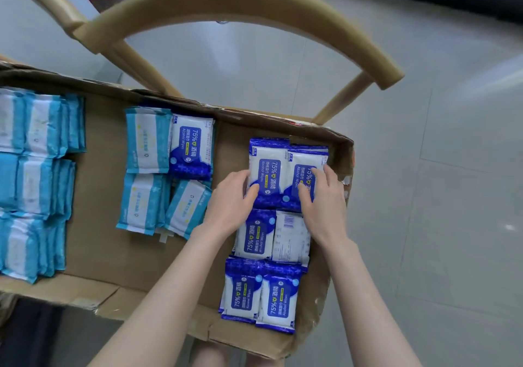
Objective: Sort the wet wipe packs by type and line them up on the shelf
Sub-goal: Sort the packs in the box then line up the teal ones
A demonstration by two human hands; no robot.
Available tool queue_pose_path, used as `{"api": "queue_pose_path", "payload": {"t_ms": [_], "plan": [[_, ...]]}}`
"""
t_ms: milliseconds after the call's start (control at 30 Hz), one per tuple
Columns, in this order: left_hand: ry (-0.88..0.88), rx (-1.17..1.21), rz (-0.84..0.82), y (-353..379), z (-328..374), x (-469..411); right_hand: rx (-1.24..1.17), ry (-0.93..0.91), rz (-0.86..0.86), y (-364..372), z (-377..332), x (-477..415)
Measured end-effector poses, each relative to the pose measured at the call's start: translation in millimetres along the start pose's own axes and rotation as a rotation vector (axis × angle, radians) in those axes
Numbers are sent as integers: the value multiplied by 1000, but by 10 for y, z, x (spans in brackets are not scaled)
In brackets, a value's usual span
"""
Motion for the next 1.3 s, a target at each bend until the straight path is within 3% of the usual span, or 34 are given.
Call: {"api": "queue_pose_path", "payload": {"t_ms": [300,433,667,900,1133,1300], "plan": [[-9,43,185,-521,-424,750,19,-114,-68,228,-594,659],[-74,50,169,-666,-856,962,-2,-114,-117,638,-794,939],[-178,87,96,-992,-1772,950,-36,54,-130,1526,-1136,1120],[-185,104,-15,-1120,-2256,561,-109,208,-25,2098,-1403,963],[-285,134,-102,-940,-2427,245,-122,358,107,2392,-1241,727],[-285,221,-67,-842,-2425,117,-253,491,253,2535,-1129,601]]}}
Point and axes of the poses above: each hand's wrist, its own x-axis away from the middle knuckle, its own y-axis out of the palm, z = x × y, the point moved 1 cm from there along -x, towards the middle knuckle, and after that the axes turned 10 degrees about -x, right-handed, at the moved point
